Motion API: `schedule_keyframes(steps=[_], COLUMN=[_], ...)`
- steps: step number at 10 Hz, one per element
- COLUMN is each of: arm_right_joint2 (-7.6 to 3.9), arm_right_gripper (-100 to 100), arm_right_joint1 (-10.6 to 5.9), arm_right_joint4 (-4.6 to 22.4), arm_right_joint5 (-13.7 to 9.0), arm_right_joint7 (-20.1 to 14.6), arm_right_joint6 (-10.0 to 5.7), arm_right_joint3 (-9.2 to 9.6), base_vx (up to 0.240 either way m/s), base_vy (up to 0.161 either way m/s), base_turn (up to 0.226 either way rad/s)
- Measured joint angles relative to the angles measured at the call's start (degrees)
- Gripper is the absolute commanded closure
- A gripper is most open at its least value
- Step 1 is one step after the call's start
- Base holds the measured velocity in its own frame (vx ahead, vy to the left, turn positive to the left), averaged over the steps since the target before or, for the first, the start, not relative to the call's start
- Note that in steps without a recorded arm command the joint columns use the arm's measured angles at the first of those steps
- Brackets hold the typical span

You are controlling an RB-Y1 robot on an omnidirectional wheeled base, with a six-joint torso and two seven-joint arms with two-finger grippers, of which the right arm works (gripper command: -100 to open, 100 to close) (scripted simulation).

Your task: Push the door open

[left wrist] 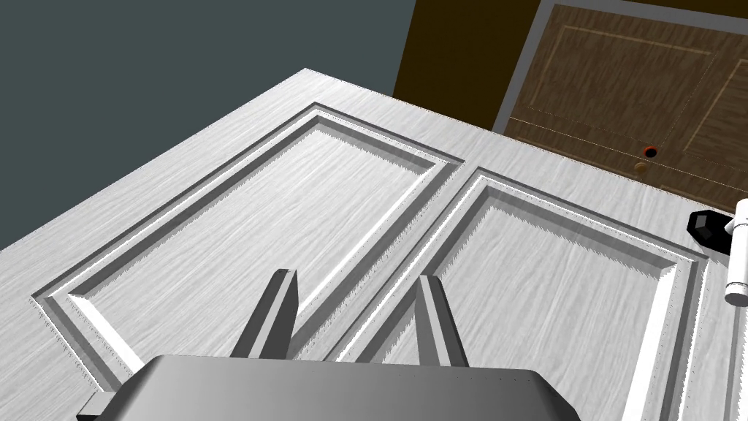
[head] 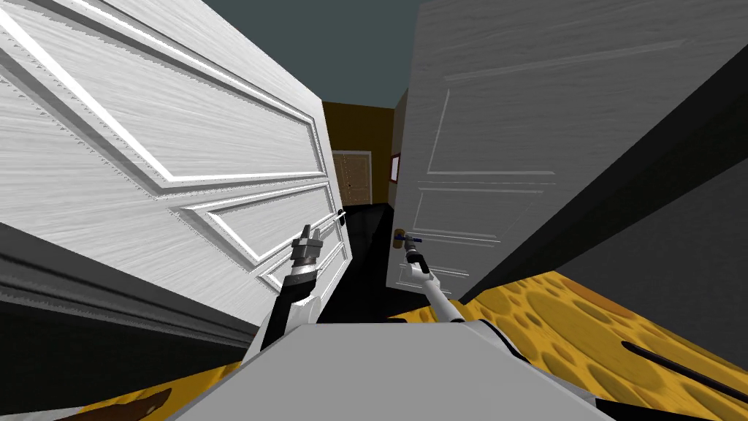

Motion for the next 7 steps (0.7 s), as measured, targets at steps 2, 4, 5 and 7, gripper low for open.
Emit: schedule_keyframes(steps=[2,4,5,7], arm_right_joint2=[0.06,-0.30,-0.10,-0.21], arm_right_gripper=[100,100,100,100], arm_right_joint1=[0.12,-0.16,0.04,0.06], arm_right_joint4=[-0.30,0.50,-0.11,-0.01], arm_right_joint5=[-0.13,-0.30,-0.41,-0.52], arm_right_joint7=[0.50,0.50,1.03,1.51], arm_right_joint6=[0.24,0.19,0.73,0.54], arm_right_joint3=[-1.32,-2.41,-3.52,-4.86], base_vx=[0.114,0.141,0.179,0.132], base_vy=[0.079,0.116,0.117,0.074], base_turn=[-0.046,-0.086,-0.096,-0.044])
